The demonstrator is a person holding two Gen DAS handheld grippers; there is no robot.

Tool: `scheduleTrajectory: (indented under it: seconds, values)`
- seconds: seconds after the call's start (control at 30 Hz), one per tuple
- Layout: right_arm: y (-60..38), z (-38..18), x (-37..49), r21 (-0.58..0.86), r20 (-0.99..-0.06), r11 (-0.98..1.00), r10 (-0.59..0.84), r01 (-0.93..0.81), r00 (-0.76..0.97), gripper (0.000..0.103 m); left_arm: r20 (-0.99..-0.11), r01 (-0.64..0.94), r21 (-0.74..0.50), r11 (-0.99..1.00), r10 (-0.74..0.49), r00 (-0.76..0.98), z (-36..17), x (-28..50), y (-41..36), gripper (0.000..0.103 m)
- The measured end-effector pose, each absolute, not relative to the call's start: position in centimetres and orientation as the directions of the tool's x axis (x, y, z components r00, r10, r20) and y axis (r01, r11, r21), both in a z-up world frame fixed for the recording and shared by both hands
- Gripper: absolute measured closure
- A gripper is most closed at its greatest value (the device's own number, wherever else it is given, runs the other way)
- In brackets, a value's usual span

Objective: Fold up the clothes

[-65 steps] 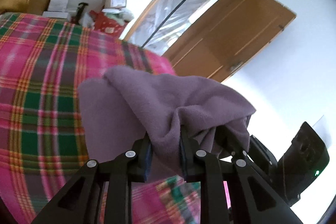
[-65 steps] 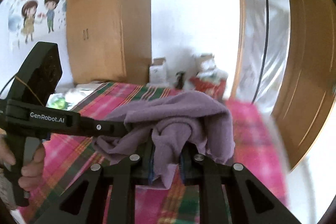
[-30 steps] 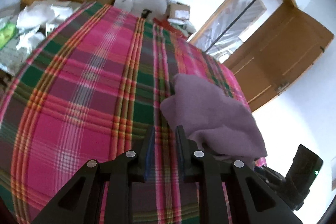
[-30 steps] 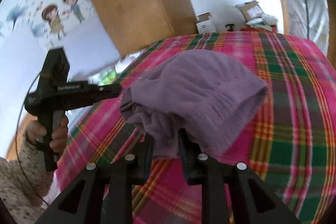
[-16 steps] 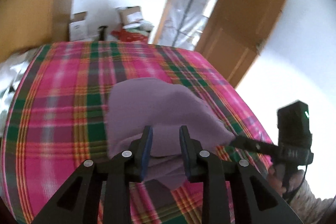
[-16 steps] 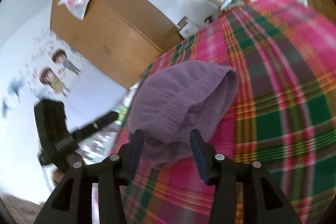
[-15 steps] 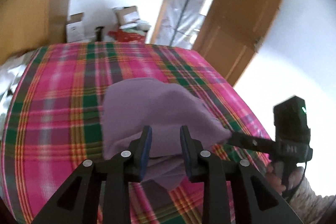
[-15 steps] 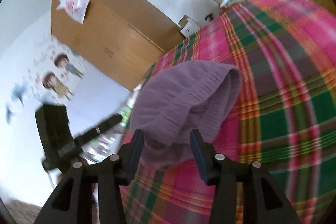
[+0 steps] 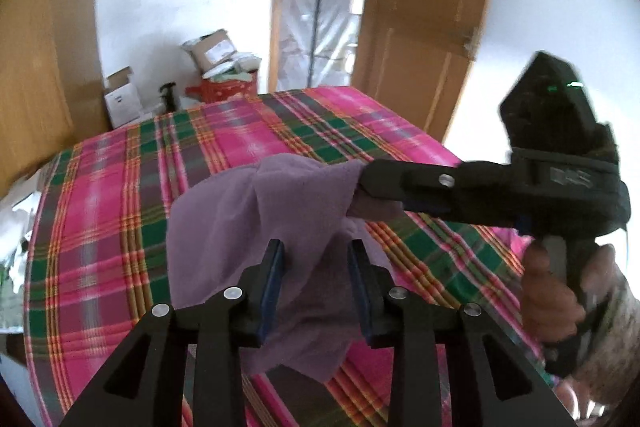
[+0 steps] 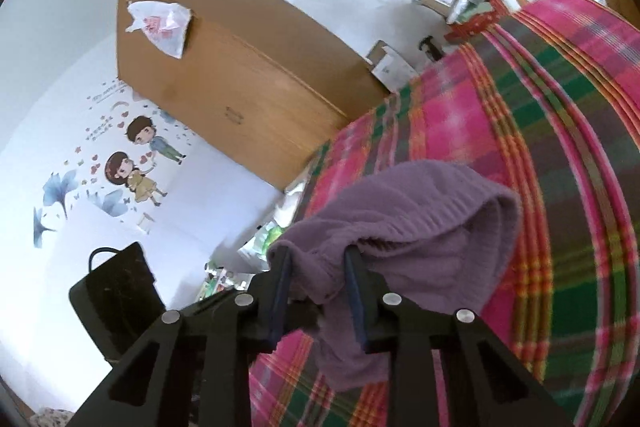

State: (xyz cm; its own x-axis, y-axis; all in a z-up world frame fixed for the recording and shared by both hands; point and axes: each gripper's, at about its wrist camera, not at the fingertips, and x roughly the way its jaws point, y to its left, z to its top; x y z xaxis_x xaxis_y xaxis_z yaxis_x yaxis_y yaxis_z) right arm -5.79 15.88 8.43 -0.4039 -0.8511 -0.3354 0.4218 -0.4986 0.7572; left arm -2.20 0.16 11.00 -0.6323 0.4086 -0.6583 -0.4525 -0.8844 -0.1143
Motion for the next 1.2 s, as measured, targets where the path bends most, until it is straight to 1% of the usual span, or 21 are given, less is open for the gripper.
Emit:
scheduleTrajectory:
  seconds: [0.07, 0.17, 0.2, 0.23, 0.27, 0.37, 0.43, 0.47, 0.5, 0.57, 0.6, 0.67, 0.7, 0.73, 0.77, 0.8, 0.87, 0.9, 0.93, 1.07, 1.2]
  values:
    - [15.2, 9.1, -5.9, 0.749, -0.329, -0.491, -0.858, 0.445, -0.393, 0.076, -0.663, -0.379, -0.103, -0.92, 0.347, -0.663, 11.1, -3.3, -0.3, 0.069]
    - [14.1, 9.6, -6.1, 0.745, -0.327, -0.475, -0.872, 0.468, -0.364, 0.079, -0.656, -0.343, -0.098, -0.934, 0.32, -0.684, 11.0, -4.0, -1.0, 0.069]
    - [13.9, 9.5, -6.2, 0.751, -0.323, -0.463, -0.879, 0.47, -0.35, 0.087, -0.655, -0.336, -0.09, -0.938, 0.31, -0.689, 10.8, -4.3, -1.1, 0.069]
    - [13.7, 9.3, -6.3, 0.76, -0.316, -0.447, -0.888, 0.471, -0.333, 0.089, -0.657, -0.324, -0.093, -0.941, 0.302, -0.69, 10.7, -4.6, -1.3, 0.069]
    - [13.6, 9.1, -6.4, 0.769, -0.313, -0.437, -0.894, 0.468, -0.32, 0.089, -0.663, -0.308, -0.112, -0.945, 0.302, -0.685, 10.4, -5.1, -1.7, 0.069]
    - [13.6, 8.3, -6.3, 0.774, -0.326, -0.447, -0.889, 0.448, -0.323, 0.089, -0.663, -0.262, -0.262, -0.929, 0.37, -0.651, 9.6, -6.6, -3.6, 0.069]
    - [13.9, 7.8, -6.1, 0.779, -0.332, -0.454, -0.884, 0.433, -0.33, 0.088, -0.666, -0.25, -0.294, -0.923, 0.385, -0.639, 9.2, -7.3, -4.1, 0.069]
    - [14.2, 7.7, -5.8, 0.774, -0.341, -0.466, -0.877, 0.428, -0.338, 0.088, -0.668, -0.251, -0.312, -0.916, 0.4, -0.627, 9.0, -7.6, -4.3, 0.076]
    - [14.5, 7.6, -5.6, 0.77, -0.351, -0.478, -0.87, 0.422, -0.346, 0.088, -0.671, -0.252, -0.33, -0.91, 0.414, -0.615, 8.7, -7.9, -4.5, 0.085]
    - [15.2, 7.3, -4.7, 0.75, -0.376, -0.513, -0.85, 0.417, -0.369, 0.088, -0.677, -0.251, -0.343, -0.905, 0.424, -0.601, 8.4, -8.3, -4.6, 0.086]
    - [15.6, 7.1, -4.0, 0.736, -0.391, -0.534, -0.837, 0.416, -0.382, 0.086, -0.679, -0.255, -0.337, -0.906, 0.422, -0.601, 8.3, -8.5, -4.5, 0.086]
    - [16.3, 6.7, -2.8, 0.711, -0.421, -0.573, -0.811, 0.408, -0.406, 0.078, -0.68, -0.264, -0.317, -0.911, 0.412, -0.606, 8.2, -8.5, -4.2, 0.086]
    - [16.7, 6.3, -2.1, 0.695, -0.44, -0.595, -0.796, 0.404, -0.415, 0.071, -0.684, -0.278, -0.302, -0.912, 0.411, -0.603, 8.1, -8.6, -3.8, 0.086]
    - [16.9, 5.9, -1.4, 0.67, -0.469, -0.624, -0.775, 0.401, -0.423, 0.065, -0.691, -0.286, -0.278, -0.917, 0.398, -0.604, 8.0, -8.6, -3.6, 0.086]
    - [16.9, 5.4, -0.8, 0.635, -0.508, -0.661, -0.747, 0.4, -0.428, 0.063, -0.697, -0.293, -0.254, -0.922, 0.385, -0.605, 7.9, -8.6, -3.3, 0.083]
    - [16.7, 4.9, -0.3, 0.595, -0.547, -0.695, -0.718, 0.403, -0.43, 0.062, -0.704, -0.289, -0.241, -0.926, 0.372, -0.604, 7.8, -8.8, -3.1, 0.078]
    - [15.8, 4.0, 0.2, 0.516, -0.615, -0.746, -0.664, 0.421, -0.424, 0.062, -0.718, -0.281, -0.215, -0.935, 0.347, -0.603, 7.6, -9.1, -2.9, 0.075]
    - [15.3, 3.6, 0.3, 0.489, -0.639, -0.758, -0.648, 0.432, -0.414, 0.062, -0.725, -0.277, -0.212, -0.937, 0.341, -0.598, 7.5, -9.3, -2.8, 0.07]
    - [14.8, 3.4, 0.2, 0.471, -0.652, -0.763, -0.64, 0.443, -0.407, 0.062, -0.733, -0.268, -0.203, -0.942, 0.328, -0.596, 7.5, -9.6, -2.7, 0.068]
    - [13.3, 2.6, -1.4, 0.448, -0.672, -0.778, -0.618, 0.442, -0.408, 0.061, -0.751, -0.261, -0.217, -0.941, 0.331, -0.572, 7.0, -10.4, -2.8, 0.067]
    - [11.8, 1.7, -3.0, 0.441, -0.698, -0.779, -0.61, 0.447, -0.376, 0.056, -0.772, -0.259, -0.207, -0.943, 0.32, -0.549, 6.7, -10.8, -2.6, 0.067]
